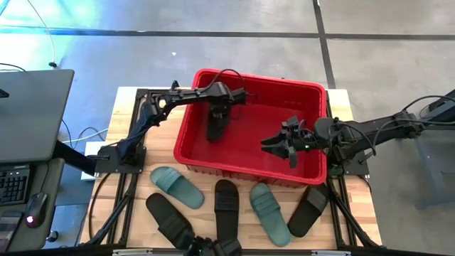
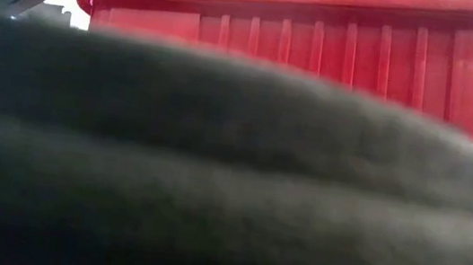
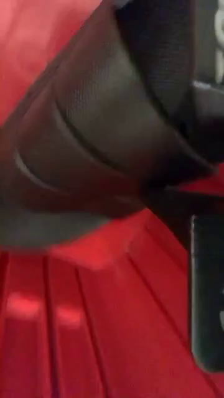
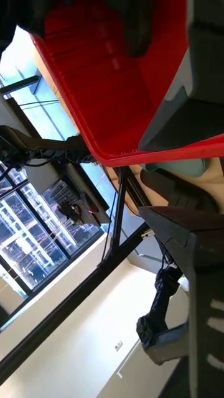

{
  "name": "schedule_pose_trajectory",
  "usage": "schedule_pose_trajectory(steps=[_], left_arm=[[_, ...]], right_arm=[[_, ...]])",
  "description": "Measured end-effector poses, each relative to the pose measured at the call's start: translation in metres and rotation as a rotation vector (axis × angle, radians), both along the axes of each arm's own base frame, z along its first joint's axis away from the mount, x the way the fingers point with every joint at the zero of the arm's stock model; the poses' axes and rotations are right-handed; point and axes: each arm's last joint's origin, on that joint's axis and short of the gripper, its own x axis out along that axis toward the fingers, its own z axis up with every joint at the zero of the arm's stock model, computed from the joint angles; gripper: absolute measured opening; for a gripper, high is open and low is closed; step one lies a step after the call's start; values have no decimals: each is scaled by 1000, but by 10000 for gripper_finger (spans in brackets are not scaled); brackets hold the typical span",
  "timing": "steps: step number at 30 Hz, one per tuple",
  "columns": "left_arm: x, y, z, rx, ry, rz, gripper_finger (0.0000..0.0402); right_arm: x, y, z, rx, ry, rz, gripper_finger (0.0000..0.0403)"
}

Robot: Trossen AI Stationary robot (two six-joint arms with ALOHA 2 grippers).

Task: Pick and place slides into bin
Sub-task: Put the black slide into the red bin

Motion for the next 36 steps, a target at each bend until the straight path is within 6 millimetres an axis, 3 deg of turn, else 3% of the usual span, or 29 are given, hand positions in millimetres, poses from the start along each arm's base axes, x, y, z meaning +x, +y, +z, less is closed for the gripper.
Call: schedule_pose_trajectory(steps=[10,20,25,29,36], left_arm=[[-3,7,-5,-79,-4,-10,125],[7,-21,35,-126,52,-88,176],[16,-37,69,-100,10,-163,183],[23,-53,105,-44,-96,-281,180],[1,-91,179,105,-280,-374,167]], right_arm=[[0,0,-2,-4,16,1,142],[0,0,-2,-5,21,1,142],[-1,0,-4,-9,40,5,142],[-3,7,-10,-54,104,141,142],[0,43,-29,-110,206,438,142]])
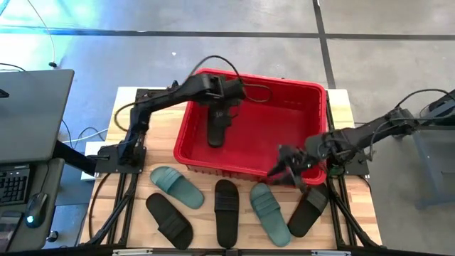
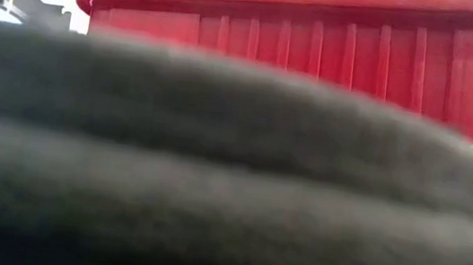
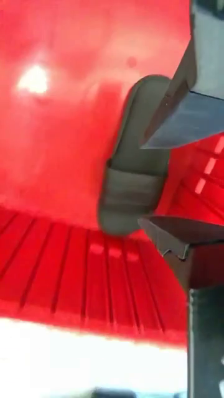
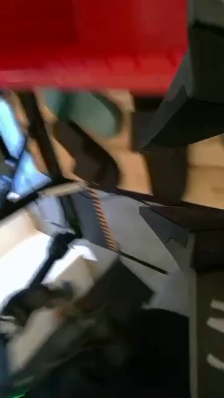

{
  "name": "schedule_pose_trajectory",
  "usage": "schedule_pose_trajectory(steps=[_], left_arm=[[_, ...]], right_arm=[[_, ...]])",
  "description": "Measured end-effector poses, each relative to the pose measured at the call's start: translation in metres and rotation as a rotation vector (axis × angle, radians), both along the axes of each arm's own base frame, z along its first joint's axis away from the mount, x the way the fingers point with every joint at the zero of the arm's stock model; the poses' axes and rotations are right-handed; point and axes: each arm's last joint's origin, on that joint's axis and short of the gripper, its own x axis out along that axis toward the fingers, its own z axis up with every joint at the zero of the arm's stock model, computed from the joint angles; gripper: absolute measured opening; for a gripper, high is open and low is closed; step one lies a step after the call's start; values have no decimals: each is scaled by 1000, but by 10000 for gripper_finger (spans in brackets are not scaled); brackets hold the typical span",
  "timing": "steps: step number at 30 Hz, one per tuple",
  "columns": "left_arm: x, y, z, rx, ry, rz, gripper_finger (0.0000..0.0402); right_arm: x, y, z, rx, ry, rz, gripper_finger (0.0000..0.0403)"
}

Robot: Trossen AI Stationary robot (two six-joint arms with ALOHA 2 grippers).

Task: Pick and place slides into bin
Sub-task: Put the black slide into the red bin

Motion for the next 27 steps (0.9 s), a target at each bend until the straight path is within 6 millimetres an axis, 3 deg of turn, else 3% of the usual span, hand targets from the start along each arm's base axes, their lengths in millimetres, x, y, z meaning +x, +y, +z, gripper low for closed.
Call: schedule_pose_trajectory(steps=[5,9,13,19,27], left_arm=[[-26,-24,49,45,-175,-42,161],[-43,-47,76,57,-288,-100,159],[-62,-73,102,67,-391,-169,157],[-83,-116,125,38,-500,-296,156],[-99,-178,131,-32,-515,-491,156]], right_arm=[[8,27,-15,6,70,82,142],[16,42,-29,46,150,85,142],[21,65,-35,75,124,155,142],[16,98,-41,156,123,234,141],[-4,144,-64,340,381,227,124]])
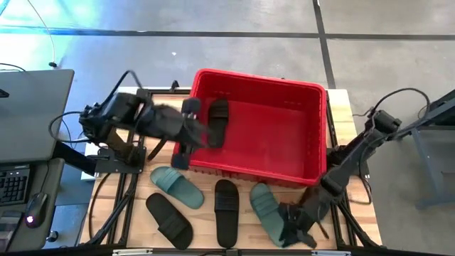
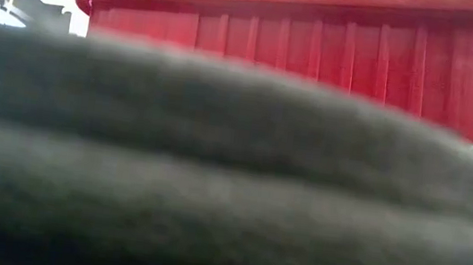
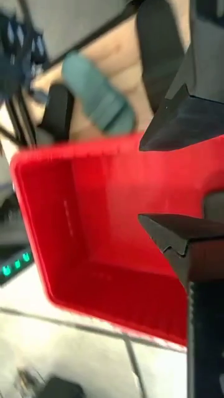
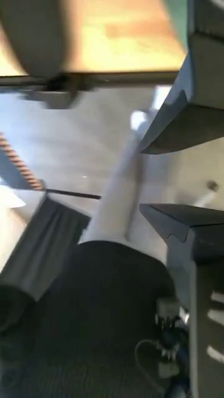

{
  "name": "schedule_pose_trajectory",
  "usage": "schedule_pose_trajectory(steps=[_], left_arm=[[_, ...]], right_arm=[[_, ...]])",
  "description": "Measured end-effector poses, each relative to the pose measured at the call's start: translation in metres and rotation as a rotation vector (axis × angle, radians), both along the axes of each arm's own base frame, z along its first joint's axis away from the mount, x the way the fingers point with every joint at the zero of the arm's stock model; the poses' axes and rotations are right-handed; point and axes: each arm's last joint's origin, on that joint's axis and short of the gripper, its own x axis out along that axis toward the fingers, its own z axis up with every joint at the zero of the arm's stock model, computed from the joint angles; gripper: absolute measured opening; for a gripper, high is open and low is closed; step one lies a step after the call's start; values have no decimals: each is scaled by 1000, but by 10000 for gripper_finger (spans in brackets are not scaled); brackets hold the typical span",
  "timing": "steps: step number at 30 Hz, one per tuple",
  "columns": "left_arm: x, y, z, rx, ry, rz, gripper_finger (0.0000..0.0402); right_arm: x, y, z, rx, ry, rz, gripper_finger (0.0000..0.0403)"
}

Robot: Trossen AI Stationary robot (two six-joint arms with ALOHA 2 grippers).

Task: Pick and place slides into bin
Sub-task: Put the black slide into the red bin

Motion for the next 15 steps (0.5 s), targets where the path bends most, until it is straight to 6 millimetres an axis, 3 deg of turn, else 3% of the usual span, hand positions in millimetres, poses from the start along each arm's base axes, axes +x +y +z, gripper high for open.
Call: schedule_pose_trajectory(steps=[8,11,15], left_arm=[[-8,-42,-10,-21,64,-88,156],[-10,-53,-14,8,71,-100,156],[-8,-63,-21,33,66,-45,156]], right_arm=[[-32,46,-38,177,600,46,113],[-43,51,-48,148,770,49,115],[-51,46,-58,29,837,32,115]])
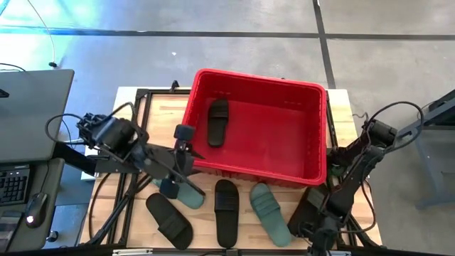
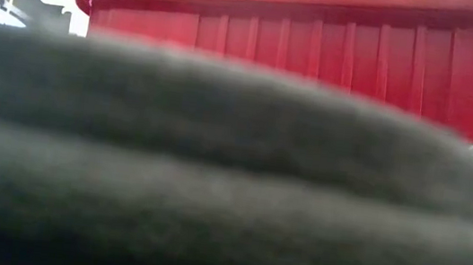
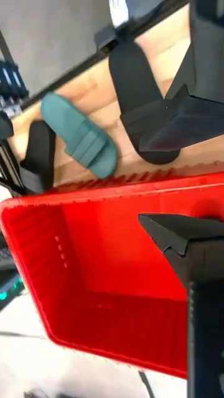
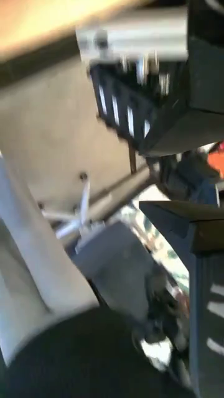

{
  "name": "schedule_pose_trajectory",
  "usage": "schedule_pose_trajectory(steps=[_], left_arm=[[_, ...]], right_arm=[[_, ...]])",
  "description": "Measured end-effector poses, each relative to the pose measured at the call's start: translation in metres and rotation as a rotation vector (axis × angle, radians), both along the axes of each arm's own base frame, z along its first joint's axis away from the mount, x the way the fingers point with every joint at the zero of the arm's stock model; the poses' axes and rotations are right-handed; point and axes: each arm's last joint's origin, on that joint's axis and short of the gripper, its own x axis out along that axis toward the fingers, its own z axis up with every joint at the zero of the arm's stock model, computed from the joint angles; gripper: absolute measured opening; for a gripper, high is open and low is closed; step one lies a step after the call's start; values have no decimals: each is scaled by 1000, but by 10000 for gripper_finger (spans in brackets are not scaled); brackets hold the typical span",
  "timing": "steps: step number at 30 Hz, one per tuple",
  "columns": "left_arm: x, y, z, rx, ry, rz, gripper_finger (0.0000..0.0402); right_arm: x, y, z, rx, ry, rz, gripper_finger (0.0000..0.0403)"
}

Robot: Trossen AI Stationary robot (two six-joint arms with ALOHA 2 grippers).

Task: Pick and place slides into bin
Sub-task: Put the black slide into the red bin

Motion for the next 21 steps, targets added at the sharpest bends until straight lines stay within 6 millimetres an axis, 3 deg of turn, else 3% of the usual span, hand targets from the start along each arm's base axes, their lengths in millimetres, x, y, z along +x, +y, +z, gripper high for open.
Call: schedule_pose_trajectory(steps=[9,16,21], left_arm=[[5,-9,-14,-47,22,65,156],[6,-9,-16,-96,11,122,156],[8,-9,-14,-105,-31,168,156]], right_arm=[[-8,-14,-13,-185,92,18,114],[-18,-28,-21,-291,276,119,114],[-11,-38,-22,-307,297,143,114]])
